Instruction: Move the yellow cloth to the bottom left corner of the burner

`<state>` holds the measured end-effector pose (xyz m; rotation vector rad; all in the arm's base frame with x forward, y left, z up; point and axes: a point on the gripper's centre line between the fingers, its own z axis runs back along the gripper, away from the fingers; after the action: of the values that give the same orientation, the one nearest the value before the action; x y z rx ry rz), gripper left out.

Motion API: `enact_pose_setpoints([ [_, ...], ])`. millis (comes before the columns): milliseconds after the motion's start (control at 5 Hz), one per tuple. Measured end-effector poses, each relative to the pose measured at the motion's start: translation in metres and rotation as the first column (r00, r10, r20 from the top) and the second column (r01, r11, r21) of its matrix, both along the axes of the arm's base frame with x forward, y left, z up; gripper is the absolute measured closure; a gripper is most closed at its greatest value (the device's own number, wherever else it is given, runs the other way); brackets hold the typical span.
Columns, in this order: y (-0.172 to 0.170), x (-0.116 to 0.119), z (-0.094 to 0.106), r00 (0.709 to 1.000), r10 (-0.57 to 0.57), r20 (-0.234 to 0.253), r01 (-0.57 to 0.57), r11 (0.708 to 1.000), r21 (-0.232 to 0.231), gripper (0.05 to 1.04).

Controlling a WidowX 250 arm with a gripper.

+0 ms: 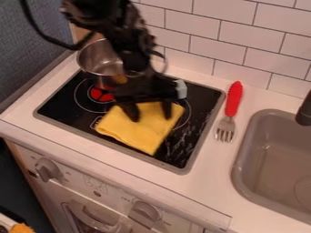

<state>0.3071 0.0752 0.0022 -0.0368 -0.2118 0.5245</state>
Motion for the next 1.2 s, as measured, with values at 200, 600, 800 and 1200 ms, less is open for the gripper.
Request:
enact_pose_setpoints([
  [200,0.033,-0.01,0.001,0.998,0.068,0.004,-0.069,0.998,0.004,0.086],
  [600,0.079,-0.031,0.002,0.982,0.19,0.009,-0.189,0.982,-0.009,0.086],
  [800,0.092,-0.043,0.003,0.972,0.236,0.006,-0.236,0.972,-0.012,0.086],
  [1200,0.113,-0.062,0.003,0.952,0.305,0.002,-0.305,0.952,-0.011,0.086],
])
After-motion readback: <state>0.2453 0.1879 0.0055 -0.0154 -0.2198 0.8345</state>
